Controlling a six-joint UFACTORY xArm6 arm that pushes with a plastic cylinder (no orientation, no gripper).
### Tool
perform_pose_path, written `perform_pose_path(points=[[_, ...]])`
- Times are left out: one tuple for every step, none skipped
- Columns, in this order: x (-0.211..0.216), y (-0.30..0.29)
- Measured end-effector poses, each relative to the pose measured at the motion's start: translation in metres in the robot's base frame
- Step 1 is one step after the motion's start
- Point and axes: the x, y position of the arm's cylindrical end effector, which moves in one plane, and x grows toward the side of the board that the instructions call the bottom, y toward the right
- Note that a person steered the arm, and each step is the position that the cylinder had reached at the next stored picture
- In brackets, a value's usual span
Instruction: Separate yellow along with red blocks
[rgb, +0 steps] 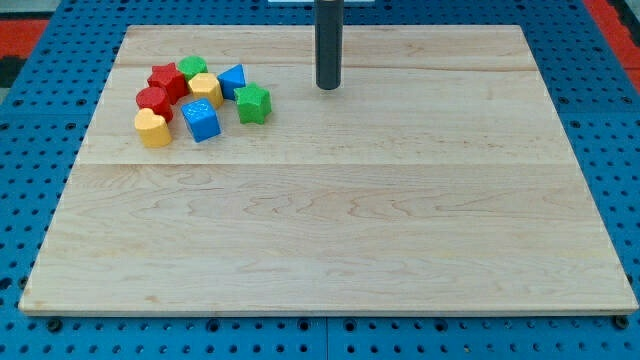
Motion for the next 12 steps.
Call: perform_pose_path(points=[[0.0,0.0],[-0.008,-0.003],[-0.009,-0.004],[0.022,0.004],[0.104,0.015],[0.152,-0.029],[0.159,-0.13],[0.142,-0.213],[0.112,-0.238],[0.09,-0.228],[0.077,-0.182],[0.049,-0.221]])
